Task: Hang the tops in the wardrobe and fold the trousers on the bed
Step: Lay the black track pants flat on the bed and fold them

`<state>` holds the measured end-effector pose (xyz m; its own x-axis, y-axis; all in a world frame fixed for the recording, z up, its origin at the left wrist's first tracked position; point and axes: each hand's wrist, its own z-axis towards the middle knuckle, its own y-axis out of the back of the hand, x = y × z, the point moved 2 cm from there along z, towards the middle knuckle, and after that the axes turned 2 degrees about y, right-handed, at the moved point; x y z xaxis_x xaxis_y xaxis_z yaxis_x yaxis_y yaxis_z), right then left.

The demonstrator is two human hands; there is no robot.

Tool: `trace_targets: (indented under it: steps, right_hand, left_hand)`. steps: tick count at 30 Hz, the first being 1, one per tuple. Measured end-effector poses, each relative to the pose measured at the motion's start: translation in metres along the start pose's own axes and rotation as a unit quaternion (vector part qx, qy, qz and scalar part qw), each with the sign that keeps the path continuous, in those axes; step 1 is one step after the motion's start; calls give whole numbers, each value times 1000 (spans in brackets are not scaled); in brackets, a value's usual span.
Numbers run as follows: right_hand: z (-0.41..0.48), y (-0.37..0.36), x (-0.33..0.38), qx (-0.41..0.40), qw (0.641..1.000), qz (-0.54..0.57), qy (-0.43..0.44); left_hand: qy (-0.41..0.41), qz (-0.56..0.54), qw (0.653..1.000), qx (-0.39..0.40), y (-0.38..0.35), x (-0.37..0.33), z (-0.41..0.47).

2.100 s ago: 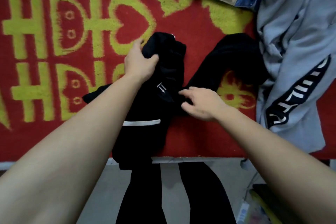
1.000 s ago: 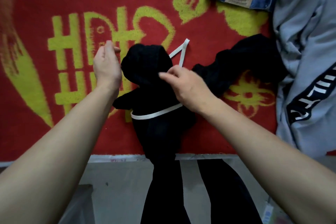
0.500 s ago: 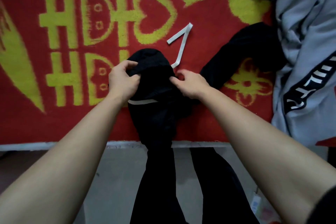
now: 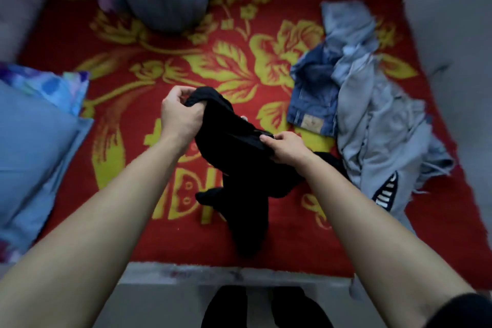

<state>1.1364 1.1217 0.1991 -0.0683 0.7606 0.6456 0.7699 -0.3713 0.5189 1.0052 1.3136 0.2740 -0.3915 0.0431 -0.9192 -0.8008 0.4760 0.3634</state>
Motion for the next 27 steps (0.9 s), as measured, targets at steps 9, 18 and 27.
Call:
trace_targets:
  steps: [9, 18, 27]
  right_hand:
    - [-144, 206, 215, -271, 882, 284, 259]
    - [-203, 255, 240, -215, 869, 410, 173]
    - [-222, 237, 239, -280, 929, -225, 88]
  left_hand:
    - [-167, -116, 977, -59, 93, -243, -9]
    - [-228, -234, 943, -68, 131, -312, -40]
    - [-258, -262, 922, -118, 143, -343, -47]
